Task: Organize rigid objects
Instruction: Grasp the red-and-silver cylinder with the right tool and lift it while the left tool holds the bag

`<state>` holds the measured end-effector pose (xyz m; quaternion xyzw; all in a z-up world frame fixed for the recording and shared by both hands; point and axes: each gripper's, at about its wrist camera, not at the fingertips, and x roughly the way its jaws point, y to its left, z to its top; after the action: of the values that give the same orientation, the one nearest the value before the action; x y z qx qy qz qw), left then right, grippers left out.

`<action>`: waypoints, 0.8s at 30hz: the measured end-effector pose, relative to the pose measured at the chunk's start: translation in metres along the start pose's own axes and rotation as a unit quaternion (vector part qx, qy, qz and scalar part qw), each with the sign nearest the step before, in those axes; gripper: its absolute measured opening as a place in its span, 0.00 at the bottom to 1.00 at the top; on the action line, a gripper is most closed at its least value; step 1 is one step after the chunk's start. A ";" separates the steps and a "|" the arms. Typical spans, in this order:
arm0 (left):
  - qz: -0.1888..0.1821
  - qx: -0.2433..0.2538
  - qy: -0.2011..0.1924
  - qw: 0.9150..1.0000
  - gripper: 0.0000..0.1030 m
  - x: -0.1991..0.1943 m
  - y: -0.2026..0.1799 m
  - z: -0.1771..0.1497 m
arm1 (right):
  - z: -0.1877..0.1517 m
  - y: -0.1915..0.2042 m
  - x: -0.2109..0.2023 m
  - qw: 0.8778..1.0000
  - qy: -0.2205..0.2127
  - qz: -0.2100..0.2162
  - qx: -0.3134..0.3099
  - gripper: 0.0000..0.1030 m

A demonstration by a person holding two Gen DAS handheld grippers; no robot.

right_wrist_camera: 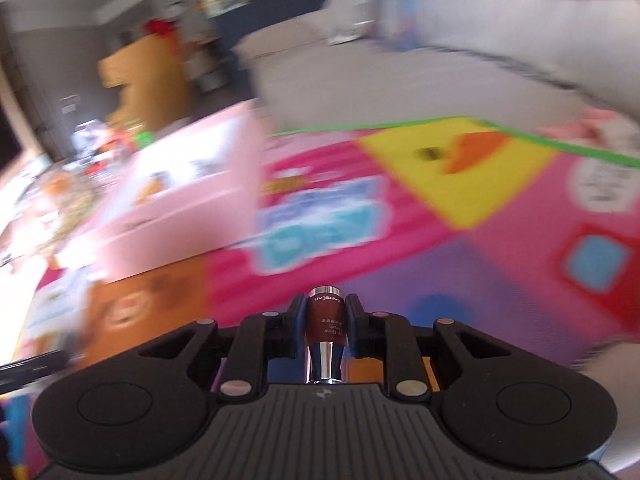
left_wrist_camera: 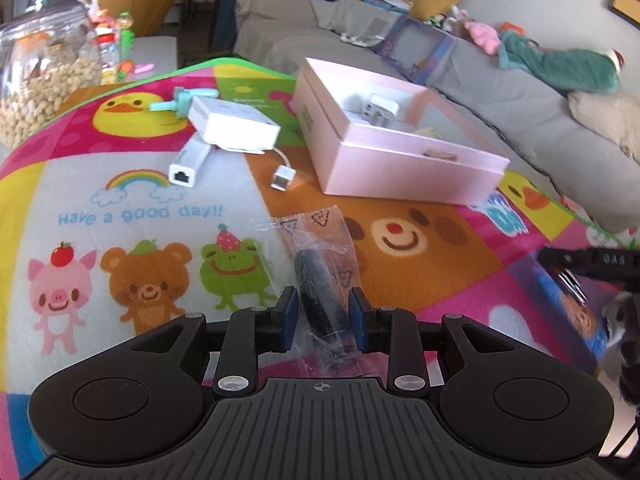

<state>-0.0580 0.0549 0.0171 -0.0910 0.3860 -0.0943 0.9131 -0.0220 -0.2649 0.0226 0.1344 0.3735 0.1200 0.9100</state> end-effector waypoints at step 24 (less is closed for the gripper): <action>-0.022 0.029 0.006 0.999 0.30 0.000 -0.009 -0.006 | -0.024 0.114 0.059 0.931 -0.058 -0.100 -0.347 0.51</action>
<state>-0.0636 0.0458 0.0149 -0.0728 0.3862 -0.1264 0.9108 -0.0117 -0.1355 0.0067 -0.2208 0.2672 0.1423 0.9272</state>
